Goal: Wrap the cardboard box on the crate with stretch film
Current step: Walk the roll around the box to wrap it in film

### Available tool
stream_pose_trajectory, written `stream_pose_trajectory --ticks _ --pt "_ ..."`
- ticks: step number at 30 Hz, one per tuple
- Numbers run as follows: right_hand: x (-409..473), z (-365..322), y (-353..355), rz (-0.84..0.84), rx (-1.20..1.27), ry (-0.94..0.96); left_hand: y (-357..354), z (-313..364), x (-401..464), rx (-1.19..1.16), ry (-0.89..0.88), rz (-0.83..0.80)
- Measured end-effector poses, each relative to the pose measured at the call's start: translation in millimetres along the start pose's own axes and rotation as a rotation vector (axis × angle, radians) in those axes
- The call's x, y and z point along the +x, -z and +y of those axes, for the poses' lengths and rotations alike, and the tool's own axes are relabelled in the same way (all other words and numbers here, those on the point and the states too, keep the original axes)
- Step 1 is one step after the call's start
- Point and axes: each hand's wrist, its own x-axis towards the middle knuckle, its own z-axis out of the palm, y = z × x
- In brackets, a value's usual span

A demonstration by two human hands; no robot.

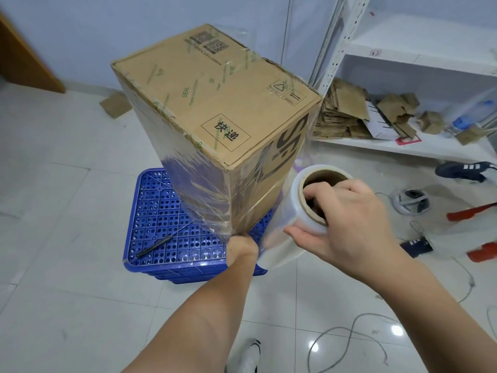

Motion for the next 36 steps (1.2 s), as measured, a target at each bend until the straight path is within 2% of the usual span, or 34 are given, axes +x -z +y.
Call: stream_pose_trajectory --ticks 8,14,16,22,26,32,36 --pt "6.8 6.3 -1.8 0.007 0.047 0.016 0.2 -10.9 16.9 0.358 -0.206 -0.129" --pt "8.7 5.9 -2.1 0.027 0.047 0.022 11.0 -26.4 32.9 0.860 -0.456 -0.204" --pt "9.8 6.2 -2.3 0.033 0.048 0.026 5.3 -32.4 41.7 0.895 -0.463 -0.230" --pt "10.6 6.9 -2.4 0.039 0.032 0.039 -15.0 -32.2 55.1 0.791 -0.499 -0.233" --pt "9.9 7.2 -2.8 0.048 0.025 0.043 -50.9 -45.0 104.0 0.775 -0.452 -0.280" --pt "10.4 8.4 -4.4 0.040 0.019 0.048 10.6 -20.8 17.8 0.995 -0.532 -0.480" --pt "11.0 9.2 -4.5 0.011 0.032 0.032 63.9 -4.1 -38.4 1.027 -0.637 -0.411"
